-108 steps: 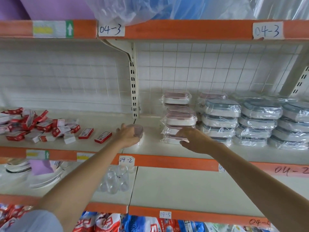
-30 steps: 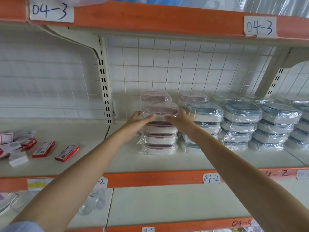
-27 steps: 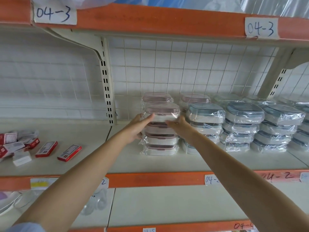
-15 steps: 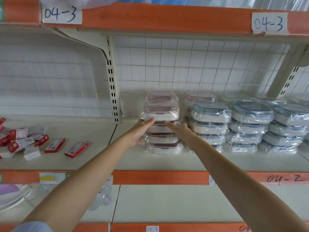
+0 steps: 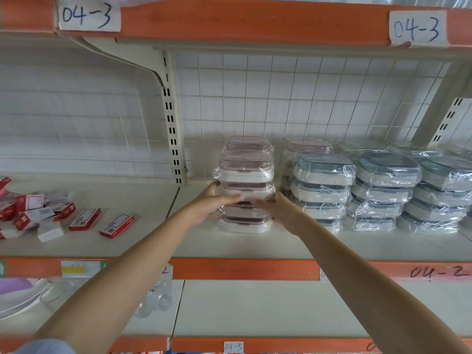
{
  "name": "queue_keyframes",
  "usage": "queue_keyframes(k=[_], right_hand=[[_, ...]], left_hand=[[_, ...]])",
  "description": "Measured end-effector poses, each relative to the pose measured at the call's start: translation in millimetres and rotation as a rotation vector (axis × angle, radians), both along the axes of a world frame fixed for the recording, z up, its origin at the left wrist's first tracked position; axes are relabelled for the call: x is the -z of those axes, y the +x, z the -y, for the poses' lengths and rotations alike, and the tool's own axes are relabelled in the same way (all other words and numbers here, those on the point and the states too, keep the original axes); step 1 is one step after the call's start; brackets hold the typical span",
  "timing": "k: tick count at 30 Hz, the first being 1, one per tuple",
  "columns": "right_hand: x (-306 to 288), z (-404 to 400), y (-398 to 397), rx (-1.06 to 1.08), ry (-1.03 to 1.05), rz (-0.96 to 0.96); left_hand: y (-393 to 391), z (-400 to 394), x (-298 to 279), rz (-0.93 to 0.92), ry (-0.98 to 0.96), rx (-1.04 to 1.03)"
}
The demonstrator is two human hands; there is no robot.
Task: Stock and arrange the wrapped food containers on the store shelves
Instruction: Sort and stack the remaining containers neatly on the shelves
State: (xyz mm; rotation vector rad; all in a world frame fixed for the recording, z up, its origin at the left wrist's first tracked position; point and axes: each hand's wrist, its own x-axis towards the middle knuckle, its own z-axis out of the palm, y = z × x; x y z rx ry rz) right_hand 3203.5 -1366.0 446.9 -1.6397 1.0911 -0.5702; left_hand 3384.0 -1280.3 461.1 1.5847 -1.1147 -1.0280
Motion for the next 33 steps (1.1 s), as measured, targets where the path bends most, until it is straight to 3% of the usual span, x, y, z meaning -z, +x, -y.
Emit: queue_keyframes(k=[5, 10, 17, 21, 26, 29, 33], right_hand=[[8, -10, -1, 0.075, -0.2, -0.192], [2, -15, -1, 0.073, -0.257, -0.264], [-13, -20, -1, 0.094, -0.463, -0.206], [-20, -19, 1, 0.077, -0.472, -0.255], [-43, -18, 11, 0.113, -0.557, -0.138], [-48, -21, 15, 0.111, -0.626, -0.19], [-57, -19, 12, 0.099, -0.719, -0.35]], left_hand=[[2, 2, 21, 0.261, -0.033, -0.178], [5, -1, 20, 0.494, -0.048, -0.154], [10, -7, 3, 0.511, -0.253, -0.146], [15, -6, -3, 0.598, -0.192, -0.098], [12, -8, -35, 0.509, -0.247, -0.109], [11, -1, -39, 0.659, -0.333, -0.115], [13, 2, -49, 0.915, -0.299, -0.105]])
